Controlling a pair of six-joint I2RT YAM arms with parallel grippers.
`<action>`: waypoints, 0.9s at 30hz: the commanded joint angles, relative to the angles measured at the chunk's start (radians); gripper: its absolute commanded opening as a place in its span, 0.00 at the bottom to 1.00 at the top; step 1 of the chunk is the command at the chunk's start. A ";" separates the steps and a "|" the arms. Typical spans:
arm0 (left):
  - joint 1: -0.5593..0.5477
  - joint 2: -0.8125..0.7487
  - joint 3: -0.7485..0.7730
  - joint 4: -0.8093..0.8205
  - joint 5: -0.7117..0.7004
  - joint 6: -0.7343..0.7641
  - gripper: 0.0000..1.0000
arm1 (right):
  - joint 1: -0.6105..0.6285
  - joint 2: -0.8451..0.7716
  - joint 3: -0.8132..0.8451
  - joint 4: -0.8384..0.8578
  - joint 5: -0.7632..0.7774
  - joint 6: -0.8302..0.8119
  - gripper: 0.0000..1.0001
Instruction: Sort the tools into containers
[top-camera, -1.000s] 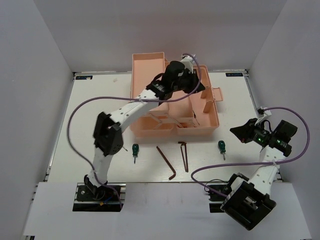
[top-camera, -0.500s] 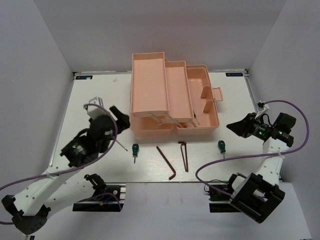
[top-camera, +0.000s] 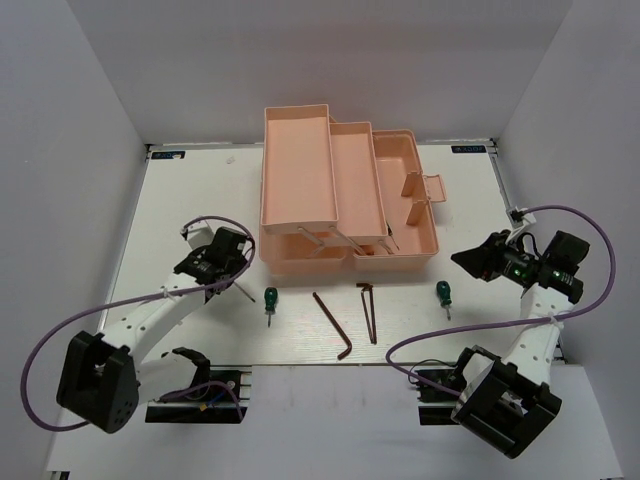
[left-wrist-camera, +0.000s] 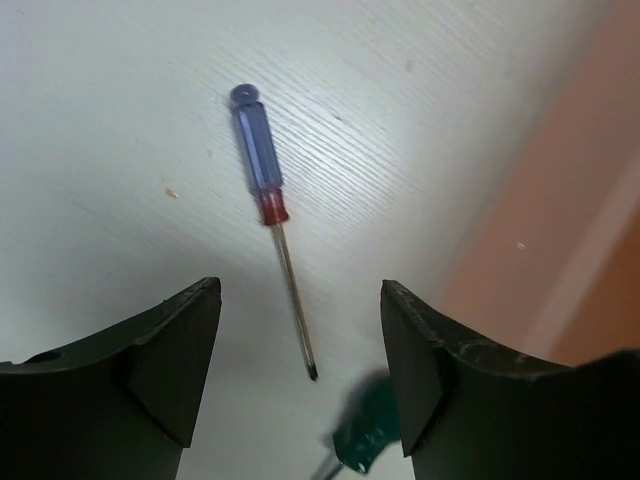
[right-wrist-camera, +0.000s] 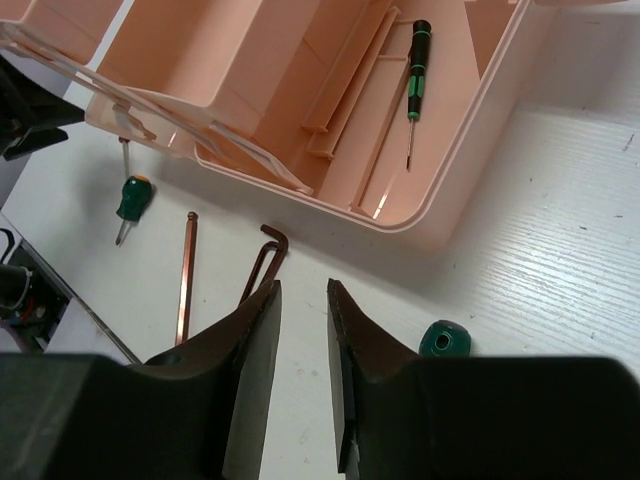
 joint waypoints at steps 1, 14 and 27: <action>0.099 0.057 -0.034 0.121 0.105 0.058 0.74 | -0.005 -0.007 -0.007 -0.037 0.001 -0.061 0.32; 0.268 0.292 0.030 0.241 0.201 0.193 0.73 | -0.008 0.007 -0.016 -0.047 0.002 -0.080 0.32; 0.297 0.443 0.099 0.222 0.220 0.262 0.46 | -0.020 -0.006 -0.013 -0.049 -0.003 -0.077 0.32</action>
